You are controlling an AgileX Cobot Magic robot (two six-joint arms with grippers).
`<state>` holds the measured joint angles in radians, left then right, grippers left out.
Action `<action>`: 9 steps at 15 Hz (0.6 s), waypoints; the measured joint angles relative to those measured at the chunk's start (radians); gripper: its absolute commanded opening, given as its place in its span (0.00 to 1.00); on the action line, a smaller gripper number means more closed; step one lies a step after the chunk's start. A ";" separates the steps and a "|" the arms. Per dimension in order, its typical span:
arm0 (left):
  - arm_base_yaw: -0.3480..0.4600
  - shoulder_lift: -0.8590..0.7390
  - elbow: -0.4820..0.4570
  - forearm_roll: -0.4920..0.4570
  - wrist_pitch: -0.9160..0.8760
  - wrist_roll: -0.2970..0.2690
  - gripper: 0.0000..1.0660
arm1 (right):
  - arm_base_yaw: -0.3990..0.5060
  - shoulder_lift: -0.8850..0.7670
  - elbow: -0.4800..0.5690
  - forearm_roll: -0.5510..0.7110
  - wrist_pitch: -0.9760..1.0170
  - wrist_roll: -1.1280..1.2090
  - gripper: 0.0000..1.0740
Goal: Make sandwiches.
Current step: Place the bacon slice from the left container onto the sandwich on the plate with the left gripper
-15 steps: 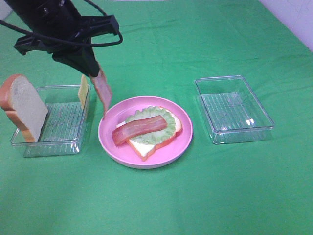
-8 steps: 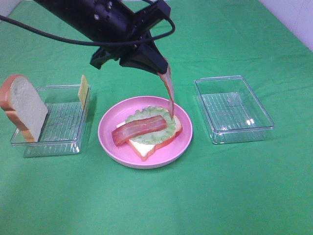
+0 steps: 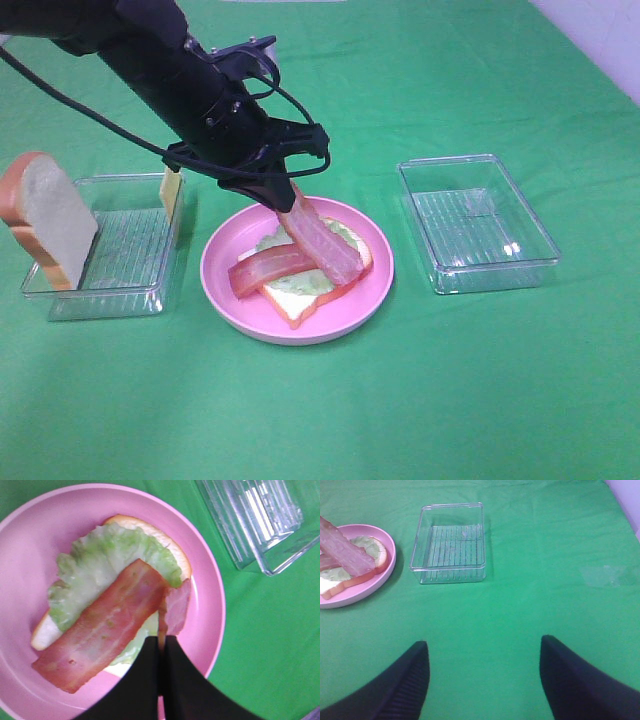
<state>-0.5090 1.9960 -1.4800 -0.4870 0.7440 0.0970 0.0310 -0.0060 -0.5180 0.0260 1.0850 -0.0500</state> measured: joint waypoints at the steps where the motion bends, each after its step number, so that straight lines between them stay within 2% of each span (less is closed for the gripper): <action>1: 0.000 0.000 0.000 0.028 -0.001 -0.005 0.00 | 0.000 0.000 0.000 0.000 0.000 0.000 0.56; 4: 0.000 0.002 0.000 0.043 -0.001 -0.023 0.01 | 0.000 0.000 0.000 0.000 0.000 0.000 0.56; 5: 0.000 0.002 0.000 0.043 -0.001 -0.042 0.08 | 0.000 0.000 0.000 0.000 0.000 0.000 0.56; 7: 0.000 0.002 0.000 0.053 -0.001 -0.097 0.44 | 0.000 0.000 0.000 0.000 0.000 0.000 0.56; 8: 0.000 0.002 0.000 0.053 -0.001 -0.097 0.44 | 0.000 0.000 0.000 0.000 0.000 0.000 0.56; 9: 0.000 0.002 0.000 0.061 0.000 -0.109 0.53 | 0.000 0.000 0.000 0.000 0.000 0.000 0.56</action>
<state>-0.5090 1.9980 -1.4800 -0.4260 0.7440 -0.0120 0.0310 -0.0060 -0.5180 0.0260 1.0850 -0.0500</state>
